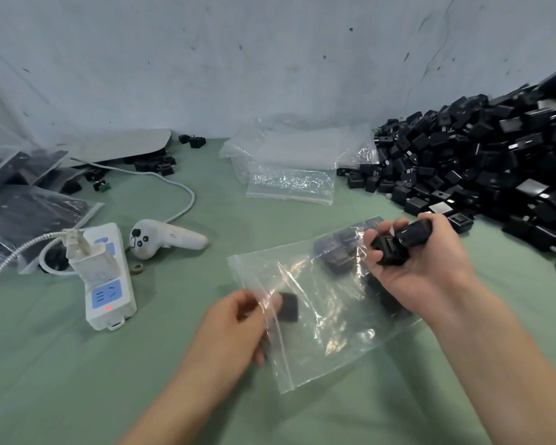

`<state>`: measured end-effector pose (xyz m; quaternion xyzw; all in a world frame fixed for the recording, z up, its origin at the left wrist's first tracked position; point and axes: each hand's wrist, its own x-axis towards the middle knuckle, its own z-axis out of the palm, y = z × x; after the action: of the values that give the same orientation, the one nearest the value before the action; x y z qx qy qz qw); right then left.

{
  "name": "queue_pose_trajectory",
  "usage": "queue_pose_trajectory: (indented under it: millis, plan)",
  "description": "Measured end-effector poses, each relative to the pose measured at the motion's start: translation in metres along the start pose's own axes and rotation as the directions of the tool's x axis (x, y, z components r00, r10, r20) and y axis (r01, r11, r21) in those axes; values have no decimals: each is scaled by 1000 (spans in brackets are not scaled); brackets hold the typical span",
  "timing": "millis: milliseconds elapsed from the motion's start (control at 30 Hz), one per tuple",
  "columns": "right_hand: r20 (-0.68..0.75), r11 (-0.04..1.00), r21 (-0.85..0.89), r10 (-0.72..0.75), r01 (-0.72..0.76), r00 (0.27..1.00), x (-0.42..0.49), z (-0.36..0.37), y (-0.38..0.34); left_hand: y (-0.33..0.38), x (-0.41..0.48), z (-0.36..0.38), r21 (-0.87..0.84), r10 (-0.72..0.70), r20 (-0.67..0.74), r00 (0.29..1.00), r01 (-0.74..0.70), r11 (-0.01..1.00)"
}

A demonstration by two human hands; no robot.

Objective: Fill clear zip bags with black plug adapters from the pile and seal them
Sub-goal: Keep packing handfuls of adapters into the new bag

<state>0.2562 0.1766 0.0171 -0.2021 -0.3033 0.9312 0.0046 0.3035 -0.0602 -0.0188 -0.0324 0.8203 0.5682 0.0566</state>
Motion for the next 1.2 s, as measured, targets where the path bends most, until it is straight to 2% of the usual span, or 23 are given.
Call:
queue_pose_trajectory:
  millis: [33, 100, 167, 300, 467, 533, 633, 733, 800, 900, 1033, 1133, 1200]
  plan:
    - [-2, 1000, 0, -5, 5, 1000, 1, -2, -1, -3, 0, 4, 203, 133, -56, 990, -119, 972]
    - [-9, 1000, -3, -21, 21, 1000, 2, -5, -4, -9, 0, 8, 539, 346, -43, 937, -270, 798]
    - [-18, 999, 1, -34, 34, 999, 3, -8, -6, -13, 4, 7, 662, 438, 0, 899, -328, 674]
    - [-28, 999, 5, -40, 40, 999, 4, -12, -11, -20, 7, -9, 624, 495, 104, 862, -444, 642]
    - [-30, 998, 25, -50, 50, 998, 5, -18, -16, -13, 16, -14, 565, 499, 346, 794, -601, 565]
    - [-32, 998, 28, -48, 49, 998, 5, -19, -16, -6, 25, -8, 565, 459, 417, 785, -619, 546]
    - [-41, 999, 21, -45, 46, 998, 6, -21, -16, -1, 36, 4, 526, 395, 460, 795, -602, 601]
    - [-48, 998, 26, -49, 50, 998, 7, -24, -17, -4, 39, 19, 515, 424, 520, 742, -668, 537]
    - [-54, 998, 24, -54, 56, 997, 8, -25, -19, -6, 40, 25, 517, 512, 490, 706, -708, 481]
    - [-62, 998, 18, -59, 60, 996, 10, -26, -22, -9, 42, 25, 467, 558, 371, 742, -668, 579]
    - [-60, 998, 32, -48, 50, 997, 11, -27, -23, -13, 45, 31, 509, 627, 266, 732, -659, 554]
    - [-63, 998, 38, -42, 44, 997, 10, -28, -24, -16, 50, 29, 383, 542, 196, 817, -572, 725]
    - [-69, 998, 42, -41, 44, 997, 10, -29, -24, -15, 51, 28, 362, 520, 174, 837, -545, 756]
